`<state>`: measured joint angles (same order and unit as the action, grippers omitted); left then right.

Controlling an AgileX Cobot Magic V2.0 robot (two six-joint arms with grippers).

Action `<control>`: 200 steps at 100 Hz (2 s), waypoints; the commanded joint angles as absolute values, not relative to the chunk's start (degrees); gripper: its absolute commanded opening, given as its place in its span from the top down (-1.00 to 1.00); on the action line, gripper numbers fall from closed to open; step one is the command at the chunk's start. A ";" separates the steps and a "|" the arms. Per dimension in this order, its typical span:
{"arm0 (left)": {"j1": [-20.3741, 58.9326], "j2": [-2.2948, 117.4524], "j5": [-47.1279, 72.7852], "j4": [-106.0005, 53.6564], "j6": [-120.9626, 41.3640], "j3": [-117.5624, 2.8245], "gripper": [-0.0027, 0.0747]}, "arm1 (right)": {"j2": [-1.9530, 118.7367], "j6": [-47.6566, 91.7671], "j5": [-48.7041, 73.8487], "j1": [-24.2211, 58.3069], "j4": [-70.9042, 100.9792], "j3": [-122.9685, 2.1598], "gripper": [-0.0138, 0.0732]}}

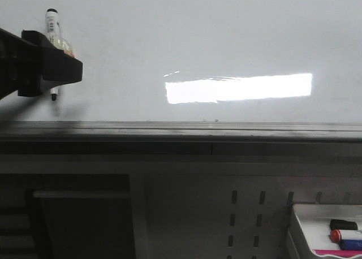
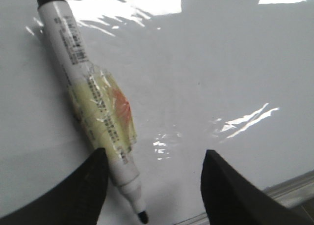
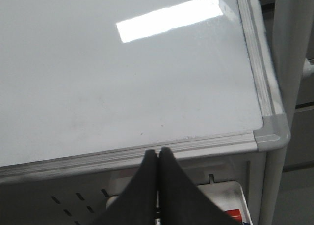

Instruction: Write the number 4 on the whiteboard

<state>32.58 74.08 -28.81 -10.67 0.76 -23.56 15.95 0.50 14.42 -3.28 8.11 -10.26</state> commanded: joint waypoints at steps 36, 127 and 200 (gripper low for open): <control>32.93 74.41 -34.29 -18.34 1.29 -25.42 -0.12 | 16.90 0.48 9.51 -3.55 8.24 -12.38 0.83; 32.93 75.54 -34.39 -7.68 1.29 -25.42 0.98 | 17.61 2.67 12.30 4.05 8.24 -14.29 0.83; 39.25 62.46 -28.75 51.47 1.39 -25.32 0.98 | 44.29 8.68 11.69 50.66 7.33 -35.11 -0.27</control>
<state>38.68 63.48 -24.65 52.08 0.76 -23.92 41.55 8.01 16.01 48.09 7.99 -30.74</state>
